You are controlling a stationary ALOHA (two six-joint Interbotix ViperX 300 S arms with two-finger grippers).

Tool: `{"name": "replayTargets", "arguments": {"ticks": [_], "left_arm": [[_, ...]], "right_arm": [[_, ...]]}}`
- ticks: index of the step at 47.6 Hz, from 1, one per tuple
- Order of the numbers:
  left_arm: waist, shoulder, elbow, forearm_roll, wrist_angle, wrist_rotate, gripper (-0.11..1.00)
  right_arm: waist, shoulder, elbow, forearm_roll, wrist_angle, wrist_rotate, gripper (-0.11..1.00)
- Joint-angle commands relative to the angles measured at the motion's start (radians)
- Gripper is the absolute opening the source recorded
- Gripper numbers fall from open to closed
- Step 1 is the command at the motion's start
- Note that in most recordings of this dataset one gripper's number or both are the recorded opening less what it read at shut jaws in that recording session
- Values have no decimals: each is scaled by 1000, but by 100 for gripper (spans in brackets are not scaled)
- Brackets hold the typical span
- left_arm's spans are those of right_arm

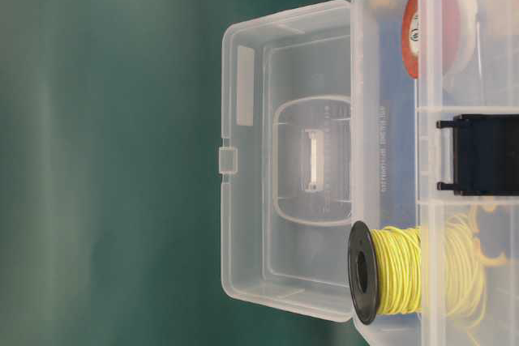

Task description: Open the tool box with both arms.

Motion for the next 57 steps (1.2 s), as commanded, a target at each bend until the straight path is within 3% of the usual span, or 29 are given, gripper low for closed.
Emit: {"name": "replayTargets", "arguments": {"ticks": [1,12,25,39,57], "left_arm": [[-3,-15,-8,-2,21,-2,90],[-3,-114,32,-5,101,-6,90],[-3,-219,112,-8,117,-8,90],[-3,-249,178,-15,114,-74,90],[-3,-255,186,-15,100,-75,90]], "right_arm": [[3,-28,-8,0,12,2,84],[3,-199,66,5,103,8,84],[3,-360,192,6,124,67,84],[3,-370,258,6,107,115,84],[3,-356,268,5,92,115,84]]}}
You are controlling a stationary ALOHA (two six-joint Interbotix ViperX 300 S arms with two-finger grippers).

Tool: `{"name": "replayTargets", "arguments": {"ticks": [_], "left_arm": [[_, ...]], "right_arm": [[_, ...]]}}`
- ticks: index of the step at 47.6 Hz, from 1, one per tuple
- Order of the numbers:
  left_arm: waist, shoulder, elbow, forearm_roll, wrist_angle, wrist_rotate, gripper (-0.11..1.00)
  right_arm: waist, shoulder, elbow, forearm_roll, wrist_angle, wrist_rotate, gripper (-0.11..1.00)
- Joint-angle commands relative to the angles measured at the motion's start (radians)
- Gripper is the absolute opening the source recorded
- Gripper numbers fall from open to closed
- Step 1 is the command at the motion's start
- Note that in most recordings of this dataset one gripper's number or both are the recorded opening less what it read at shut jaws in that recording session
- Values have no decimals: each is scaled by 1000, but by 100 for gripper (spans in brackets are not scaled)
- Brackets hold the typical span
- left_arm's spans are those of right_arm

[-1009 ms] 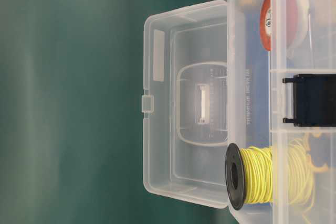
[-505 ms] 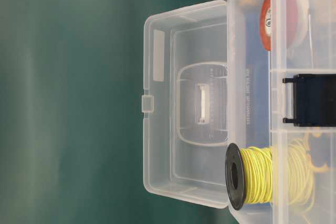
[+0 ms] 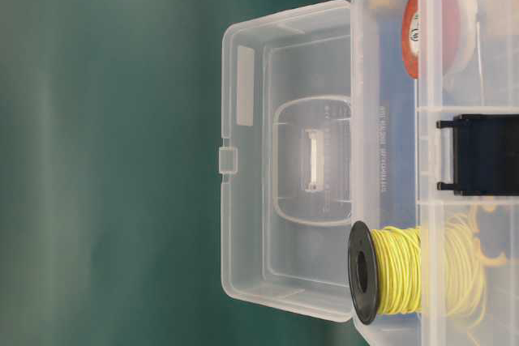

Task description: Open the tool box with both arms.

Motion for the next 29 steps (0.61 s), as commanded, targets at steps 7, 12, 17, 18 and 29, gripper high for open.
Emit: {"name": "replayTargets", "arguments": {"ticks": [7,12,17,18,29], "left_arm": [[-2,8,-8,0,-20,-2,90],[-2,8,-6,0,-25,-2,90],[-2,6,-6,0,-25,-2,90],[-2,6,-6,0,-25,-2,90],[-2,6,-5,0,-25,0,90]], "right_arm": [[2,9,-12,2,-11,2,84],[2,9,-11,2,-11,2,84],[2,9,-11,2,-11,2,84],[2,9,-11,2,-11,2,84],[2,8,-11,2,-11,2,84]]}}
